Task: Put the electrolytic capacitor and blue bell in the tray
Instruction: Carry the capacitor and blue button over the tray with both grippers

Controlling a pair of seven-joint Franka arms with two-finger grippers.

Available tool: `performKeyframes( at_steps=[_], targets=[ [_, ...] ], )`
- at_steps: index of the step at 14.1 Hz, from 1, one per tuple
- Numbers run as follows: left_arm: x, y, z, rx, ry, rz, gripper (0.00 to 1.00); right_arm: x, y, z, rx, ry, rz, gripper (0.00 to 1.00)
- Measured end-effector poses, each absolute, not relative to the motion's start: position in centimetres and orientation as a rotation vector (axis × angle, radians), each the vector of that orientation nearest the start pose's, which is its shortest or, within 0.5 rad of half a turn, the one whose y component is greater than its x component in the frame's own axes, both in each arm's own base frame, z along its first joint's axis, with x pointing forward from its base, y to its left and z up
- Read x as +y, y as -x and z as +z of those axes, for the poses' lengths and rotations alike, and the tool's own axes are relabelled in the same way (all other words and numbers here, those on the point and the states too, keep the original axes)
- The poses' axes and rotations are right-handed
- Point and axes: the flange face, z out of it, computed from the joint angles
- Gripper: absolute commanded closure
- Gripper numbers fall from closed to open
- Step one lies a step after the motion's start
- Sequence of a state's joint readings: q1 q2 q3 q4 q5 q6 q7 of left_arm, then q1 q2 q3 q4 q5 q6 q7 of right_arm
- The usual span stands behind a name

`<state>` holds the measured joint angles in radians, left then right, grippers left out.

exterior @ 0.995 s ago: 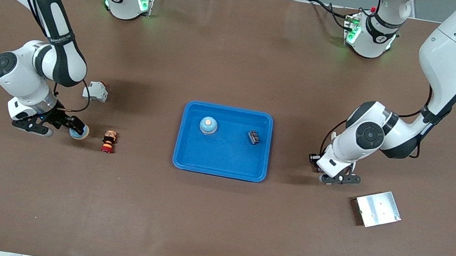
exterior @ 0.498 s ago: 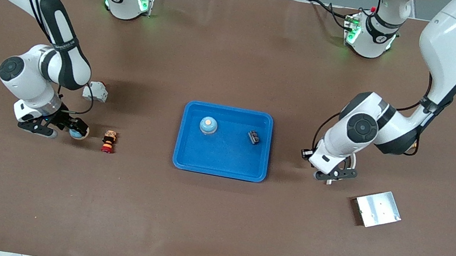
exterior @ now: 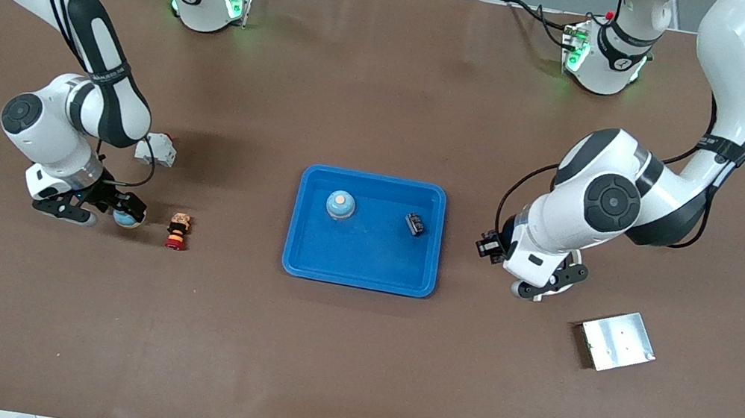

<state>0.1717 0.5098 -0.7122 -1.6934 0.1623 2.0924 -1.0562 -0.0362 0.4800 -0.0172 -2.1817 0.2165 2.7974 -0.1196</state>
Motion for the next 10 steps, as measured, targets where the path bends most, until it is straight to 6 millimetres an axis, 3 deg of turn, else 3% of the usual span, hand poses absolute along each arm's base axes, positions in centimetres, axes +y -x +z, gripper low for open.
performKeyframes(
  at_steps=[3,4,7,10],
  targets=[
    [-31.2,-59.2,37.2,-0.954,3.15,0.193,1.0,-3.9,-56.9,17.8,0.195,3.06,-0.217,0.9],
    [-32.3,-59.0,37.3,-1.002,3.14,0.2,1.0,-3.8,-56.9,17.8,0.197,3.06,-0.217,1.0],
    [-35.3,-58.5,36.5,-1.099,3.11,0.246,1.0,-3.6,-57.0,17.9,0.236,3.054,-0.219,1.0],
    [-36.7,-58.5,34.5,-1.137,3.088,0.275,1.0,-2.6,-57.1,18.0,0.256,3.047,-0.193,1.0]
  ],
)
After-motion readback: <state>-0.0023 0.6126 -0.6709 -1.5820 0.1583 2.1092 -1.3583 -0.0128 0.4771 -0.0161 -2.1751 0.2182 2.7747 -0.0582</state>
